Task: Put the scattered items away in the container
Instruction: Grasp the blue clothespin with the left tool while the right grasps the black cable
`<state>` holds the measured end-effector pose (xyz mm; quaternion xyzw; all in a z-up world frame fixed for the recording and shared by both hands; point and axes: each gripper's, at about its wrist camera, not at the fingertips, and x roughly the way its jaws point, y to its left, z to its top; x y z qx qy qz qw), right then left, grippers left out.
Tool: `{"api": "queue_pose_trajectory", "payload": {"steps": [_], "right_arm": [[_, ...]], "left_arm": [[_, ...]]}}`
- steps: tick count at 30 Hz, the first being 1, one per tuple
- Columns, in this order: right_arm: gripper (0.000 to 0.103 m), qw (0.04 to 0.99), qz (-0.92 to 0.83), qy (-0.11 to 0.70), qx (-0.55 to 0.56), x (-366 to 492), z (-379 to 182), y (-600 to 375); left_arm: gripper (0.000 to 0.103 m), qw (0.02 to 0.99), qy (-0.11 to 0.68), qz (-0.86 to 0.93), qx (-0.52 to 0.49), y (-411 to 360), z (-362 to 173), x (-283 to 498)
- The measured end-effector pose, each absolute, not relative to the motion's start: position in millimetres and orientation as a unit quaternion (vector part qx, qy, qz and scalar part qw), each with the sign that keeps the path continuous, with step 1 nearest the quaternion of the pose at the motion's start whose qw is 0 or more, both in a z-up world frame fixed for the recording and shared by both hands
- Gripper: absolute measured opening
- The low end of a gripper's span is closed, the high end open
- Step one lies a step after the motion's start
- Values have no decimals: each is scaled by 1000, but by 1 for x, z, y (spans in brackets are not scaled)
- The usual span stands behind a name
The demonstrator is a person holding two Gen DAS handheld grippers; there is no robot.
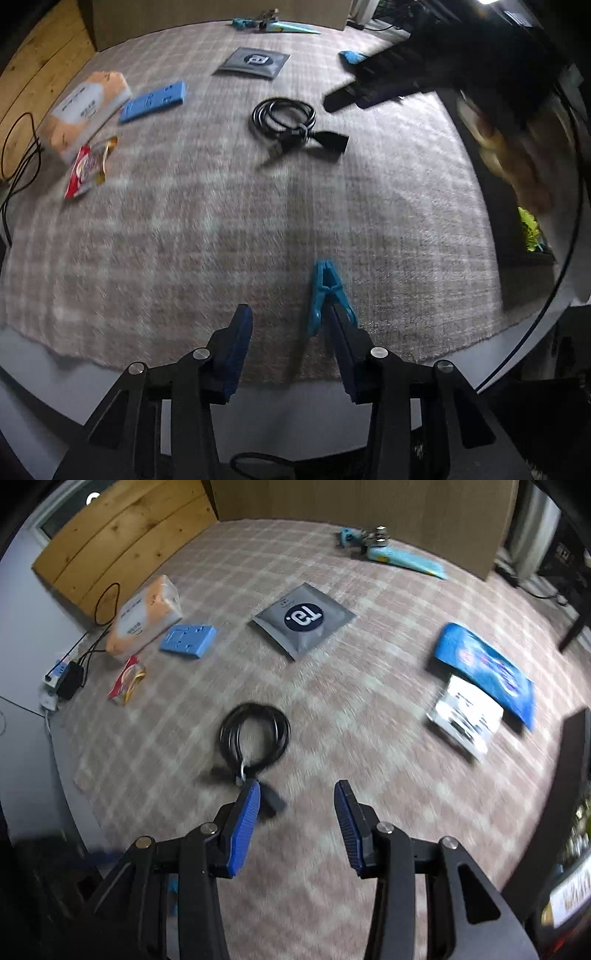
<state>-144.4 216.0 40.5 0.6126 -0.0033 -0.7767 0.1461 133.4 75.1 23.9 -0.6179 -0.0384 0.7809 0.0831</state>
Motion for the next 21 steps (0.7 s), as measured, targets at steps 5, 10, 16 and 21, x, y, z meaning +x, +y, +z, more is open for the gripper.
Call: {"api": "queue_pose_trajectory", "payload": {"steps": [5, 10, 16, 21], "right_arm": [[41, 137, -755, -8, 641, -175, 19, 208], [41, 137, -743, 6, 655, -188, 16, 195], [32, 142, -734, 74, 660, -182, 16, 169], [14, 132, -746, 108, 643, -177, 18, 165]], "left_arm": [[37, 75, -36, 788, -611, 83, 18, 137], [30, 71, -24, 787, -613, 89, 8, 137], [20, 65, -13, 796, -602, 94, 7, 134], [4, 51, -29, 799, -599, 100, 7, 128]]}}
